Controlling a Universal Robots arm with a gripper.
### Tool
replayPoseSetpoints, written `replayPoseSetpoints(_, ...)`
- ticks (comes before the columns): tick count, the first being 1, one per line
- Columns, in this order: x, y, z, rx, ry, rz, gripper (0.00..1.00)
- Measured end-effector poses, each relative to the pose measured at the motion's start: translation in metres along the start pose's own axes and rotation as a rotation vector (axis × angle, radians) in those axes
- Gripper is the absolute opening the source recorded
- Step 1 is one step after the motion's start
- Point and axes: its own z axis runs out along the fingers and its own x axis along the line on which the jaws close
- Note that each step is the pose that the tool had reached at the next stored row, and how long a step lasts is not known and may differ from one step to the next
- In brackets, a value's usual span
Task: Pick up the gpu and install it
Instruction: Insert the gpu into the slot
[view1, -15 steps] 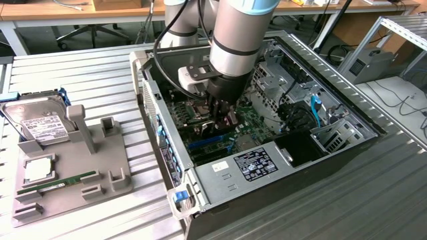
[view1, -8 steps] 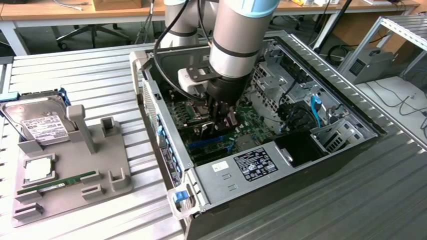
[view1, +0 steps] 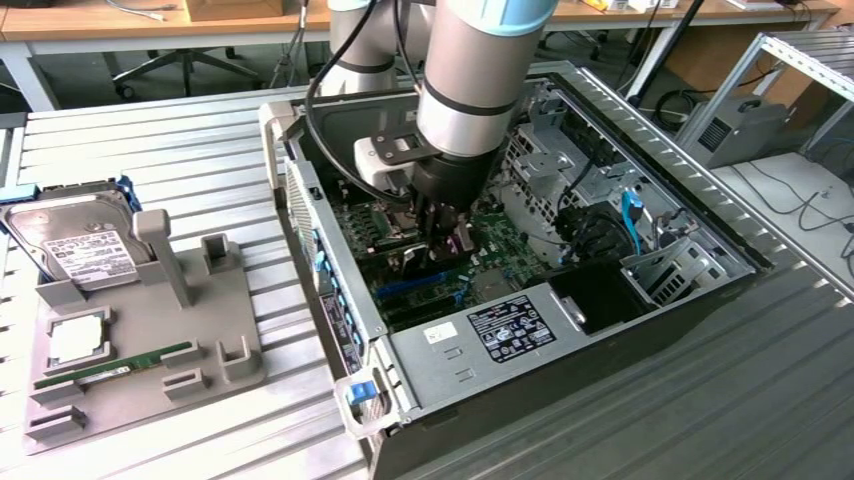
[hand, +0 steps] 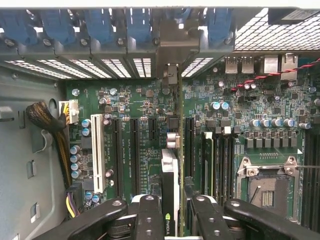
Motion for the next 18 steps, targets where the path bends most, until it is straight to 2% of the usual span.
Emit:
replayPoseSetpoints(15,0.0000,0.0011,0.0000,-0.0001,0.0000,0.000,0.27)
replayPoseSetpoints(16,0.0001,0.0008,0.0001,-0.0015,0.0000,0.000,0.27)
replayPoseSetpoints(18,0.0000,-0.0007,0.0000,-0.0100,0.0002,0.001,0.27)
